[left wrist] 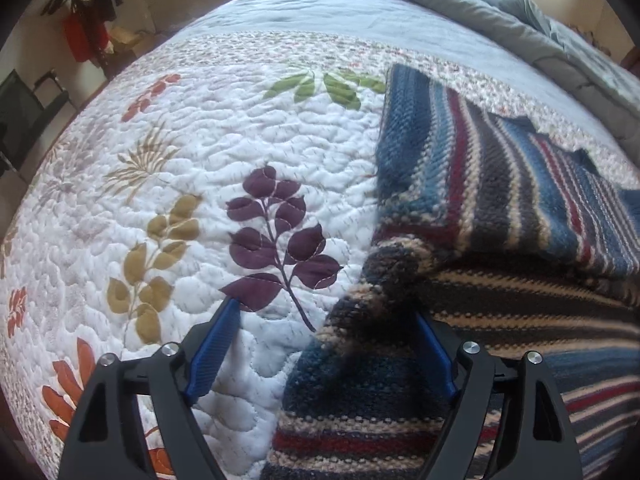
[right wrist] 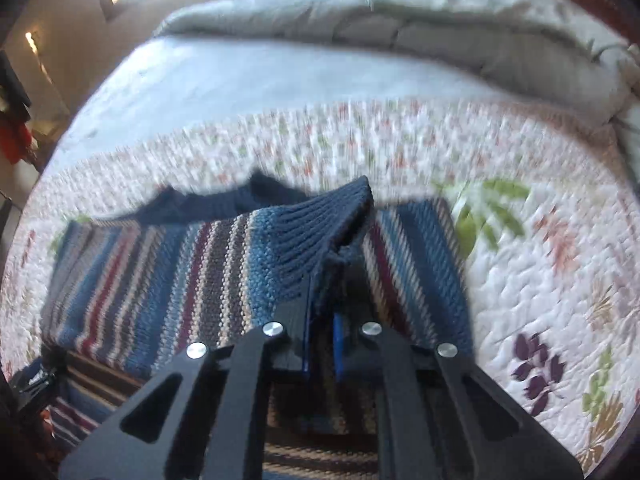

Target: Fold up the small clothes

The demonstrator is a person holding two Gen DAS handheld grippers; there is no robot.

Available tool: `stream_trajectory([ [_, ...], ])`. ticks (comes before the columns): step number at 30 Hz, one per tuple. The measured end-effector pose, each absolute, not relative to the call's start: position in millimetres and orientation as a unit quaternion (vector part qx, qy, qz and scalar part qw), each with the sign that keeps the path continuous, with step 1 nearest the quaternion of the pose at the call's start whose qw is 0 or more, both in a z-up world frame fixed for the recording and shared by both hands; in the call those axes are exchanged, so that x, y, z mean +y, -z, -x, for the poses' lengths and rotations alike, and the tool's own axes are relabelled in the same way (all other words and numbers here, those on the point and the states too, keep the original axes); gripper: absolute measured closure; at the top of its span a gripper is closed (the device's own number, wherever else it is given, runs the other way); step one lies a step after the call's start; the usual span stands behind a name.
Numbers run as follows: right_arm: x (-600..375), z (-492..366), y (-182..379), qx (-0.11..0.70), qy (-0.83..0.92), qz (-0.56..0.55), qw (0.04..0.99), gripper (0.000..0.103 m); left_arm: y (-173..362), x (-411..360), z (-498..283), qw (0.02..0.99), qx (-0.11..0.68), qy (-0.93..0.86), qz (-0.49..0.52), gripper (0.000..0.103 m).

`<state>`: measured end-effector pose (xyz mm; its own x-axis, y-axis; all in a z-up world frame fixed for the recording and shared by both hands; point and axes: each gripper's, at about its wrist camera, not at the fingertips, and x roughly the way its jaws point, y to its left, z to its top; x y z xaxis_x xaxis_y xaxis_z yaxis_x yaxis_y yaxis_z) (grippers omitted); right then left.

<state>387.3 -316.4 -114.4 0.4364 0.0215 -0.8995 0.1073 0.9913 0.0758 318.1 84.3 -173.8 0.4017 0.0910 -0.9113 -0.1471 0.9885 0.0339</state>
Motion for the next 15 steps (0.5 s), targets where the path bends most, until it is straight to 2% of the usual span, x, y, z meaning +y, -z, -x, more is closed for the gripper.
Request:
stream_trajectory([
  [2, -319, -385, 129, 0.54, 0.023, -0.07, 0.839, 0.091, 175, 84, -318, 0.838, 0.541, -0.073, 0.024, 0.017],
  [3, -320, -385, 134, 0.543, 0.027, -0.072, 0.836, 0.084, 174, 85, -318, 0.838, 0.541, -0.072, 0.024, 0.017],
  [4, -321, -381, 136, 0.541, 0.037, -0.076, 0.837, 0.071, 174, 85, -318, 0.838, 0.541, -0.071, 0.026, 0.017],
  [6, -316, -366, 132, 0.532, 0.047, -0.079, 0.842, 0.062, 173, 87, -318, 0.836, 0.543, -0.07, 0.032, 0.017],
  [11, -290, -332, 113, 0.512, 0.079, -0.007, 0.855, 0.063, 164, 91, -317, 0.84, 0.536, -0.075, 0.042, 0.017],
  [15, -263, -324, 90, 0.492, 0.037, 0.001, 0.87, 0.064, 148, 94, -314, 0.853, 0.515, -0.067, 0.057, 0.017],
])
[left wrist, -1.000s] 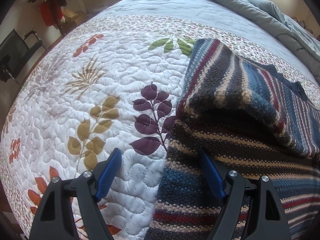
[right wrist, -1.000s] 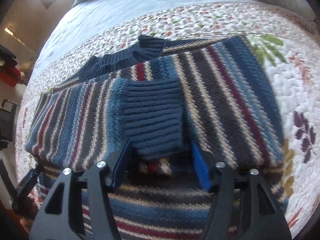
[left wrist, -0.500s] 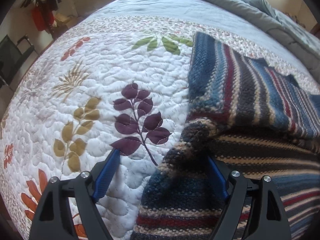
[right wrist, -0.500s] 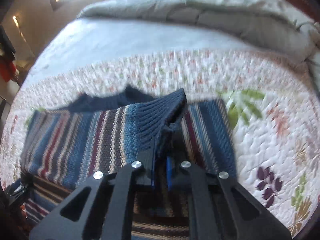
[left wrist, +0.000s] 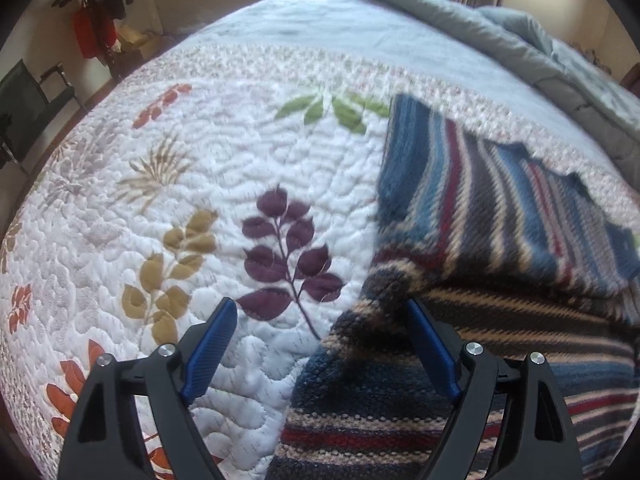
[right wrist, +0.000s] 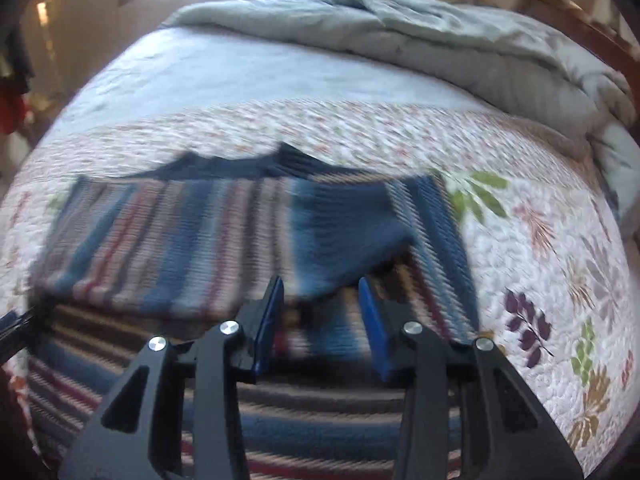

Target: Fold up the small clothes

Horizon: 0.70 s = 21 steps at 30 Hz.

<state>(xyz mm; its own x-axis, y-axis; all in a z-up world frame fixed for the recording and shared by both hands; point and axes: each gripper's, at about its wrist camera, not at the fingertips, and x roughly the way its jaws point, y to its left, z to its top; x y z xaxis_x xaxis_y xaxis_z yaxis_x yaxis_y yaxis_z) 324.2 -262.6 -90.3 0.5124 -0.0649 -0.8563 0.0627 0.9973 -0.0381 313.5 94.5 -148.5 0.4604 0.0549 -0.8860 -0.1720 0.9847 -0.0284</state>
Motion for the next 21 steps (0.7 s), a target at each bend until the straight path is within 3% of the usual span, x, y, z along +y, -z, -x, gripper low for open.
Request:
stream_trajectory([
  [4, -266, -346, 91, 0.507, 0.024, -0.015, 0.861, 0.065, 149, 87, -314, 0.858, 0.509, -0.056, 0.04, 0.017],
  [11, -320, -370, 150, 0.562, 0.041, -0.077, 0.823, 0.067, 180, 88, -322, 0.836, 0.542, -0.072, 0.03, 0.013],
  [21, -357, -271, 109, 0.534, -0.018, -0.122, 0.836, 0.06, 163, 87, -293, 0.831, 0.552, -0.061, 0.035, 0.014],
])
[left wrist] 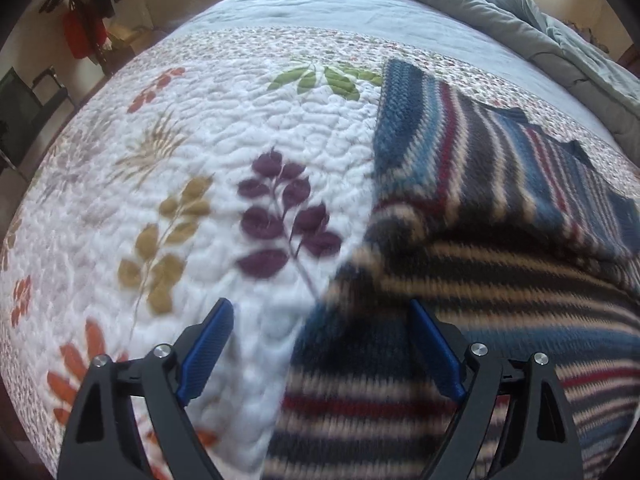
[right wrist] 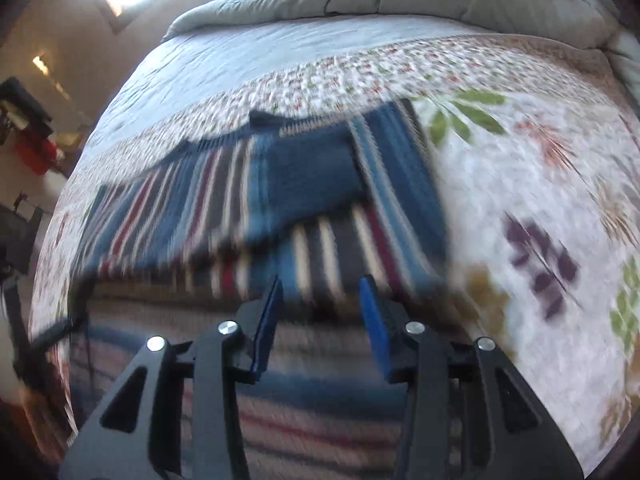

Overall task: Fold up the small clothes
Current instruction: 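Grasp the ribbed hem of the sweater with both grippers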

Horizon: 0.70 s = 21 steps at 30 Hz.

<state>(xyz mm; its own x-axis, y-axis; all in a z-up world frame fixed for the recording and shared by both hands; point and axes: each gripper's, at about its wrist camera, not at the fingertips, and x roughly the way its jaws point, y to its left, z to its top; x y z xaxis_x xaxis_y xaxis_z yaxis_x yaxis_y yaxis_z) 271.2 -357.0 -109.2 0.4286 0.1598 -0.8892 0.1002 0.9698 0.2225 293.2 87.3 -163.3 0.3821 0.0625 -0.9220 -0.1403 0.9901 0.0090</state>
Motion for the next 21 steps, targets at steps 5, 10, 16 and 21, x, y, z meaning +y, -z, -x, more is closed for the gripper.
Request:
stream_trajectory([
  [5, -382, -173, 112, 0.555, -0.029, -0.115, 0.823, 0.05, 154, 91, -231, 0.823, 0.563, -0.039, 0.059, 0.014],
  [10, -398, -101, 119, 0.565, -0.029, -0.127, 0.815, 0.045, 160, 92, -162, 0.806, 0.588, -0.028, 0.057, 0.014],
  [16, -394, -36, 123, 0.578, -0.056, -0.132, 0.804, 0.044, 164, 91, -104, 0.793, 0.608, -0.029, 0.036, 0.014],
  [21, -380, 1, 134, 0.593, -0.092, -0.147, 0.786, 0.044, 169, 93, -81, 0.786, 0.616, -0.026, 0.031, 0.013],
])
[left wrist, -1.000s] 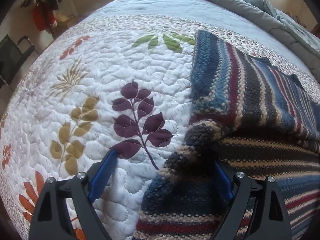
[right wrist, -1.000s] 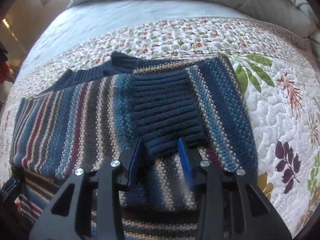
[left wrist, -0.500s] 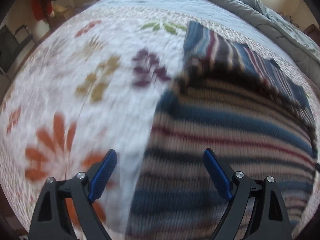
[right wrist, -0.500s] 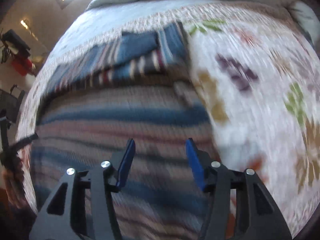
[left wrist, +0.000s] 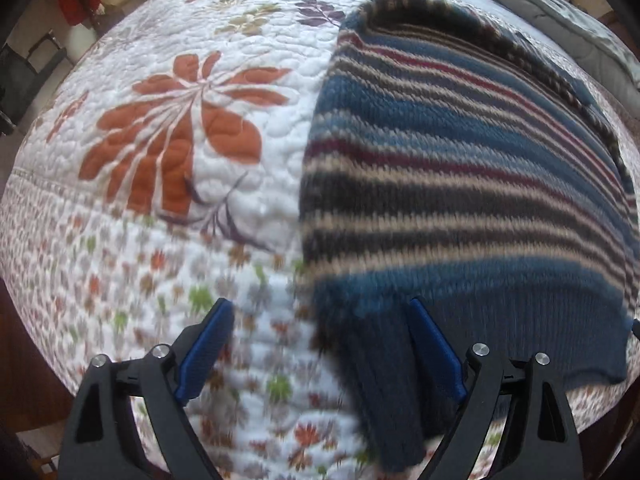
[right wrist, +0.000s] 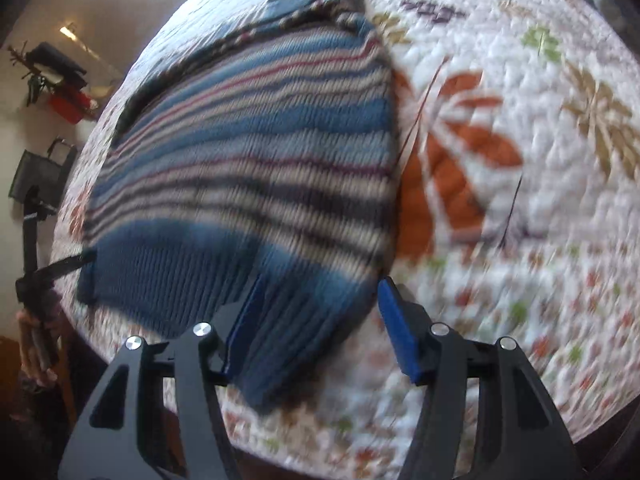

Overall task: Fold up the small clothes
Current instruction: 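Grasp the ribbed hem of the sweater with both grippers, then lift the hem and fold it toward the collar, then open both grippers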

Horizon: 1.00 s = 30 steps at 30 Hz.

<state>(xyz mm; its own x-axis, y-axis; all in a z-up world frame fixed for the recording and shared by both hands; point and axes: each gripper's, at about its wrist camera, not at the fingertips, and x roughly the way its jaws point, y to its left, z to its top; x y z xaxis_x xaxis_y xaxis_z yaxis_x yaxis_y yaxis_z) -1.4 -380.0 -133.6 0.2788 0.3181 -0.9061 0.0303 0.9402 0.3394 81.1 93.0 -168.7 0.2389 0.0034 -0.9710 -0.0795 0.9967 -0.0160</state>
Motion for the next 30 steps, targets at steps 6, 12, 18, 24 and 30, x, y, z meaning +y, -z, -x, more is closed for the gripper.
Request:
stream_trajectory([
  [6, -367, 26, 143, 0.603, -0.12, -0.173, 0.77, 0.047, 169, 84, -63, 0.777, 0.627, 0.012, 0.059, 0.013],
  [12, -363, 21, 146, 0.599, -0.126, -0.195, 0.767, 0.057, 170, 61, -60, 0.766, 0.63, 0.065, 0.108, 0.02],
  [18, -362, 15, 153, 0.6, -0.145, -0.217, 0.756, 0.091, 176, 56, -62, 0.768, 0.628, 0.053, 0.11, 0.068],
  [24, -372, 18, 132, 0.56, -0.178, -0.256, 0.768, 0.094, 157, 79, -61, 0.774, 0.602, 0.063, 0.184, 0.093],
  [30, -394, -13, 88, 0.495, -0.207, -0.302, 0.788, 0.094, 116, 79, -83, 0.804, 0.548, 0.095, 0.208, 0.094],
])
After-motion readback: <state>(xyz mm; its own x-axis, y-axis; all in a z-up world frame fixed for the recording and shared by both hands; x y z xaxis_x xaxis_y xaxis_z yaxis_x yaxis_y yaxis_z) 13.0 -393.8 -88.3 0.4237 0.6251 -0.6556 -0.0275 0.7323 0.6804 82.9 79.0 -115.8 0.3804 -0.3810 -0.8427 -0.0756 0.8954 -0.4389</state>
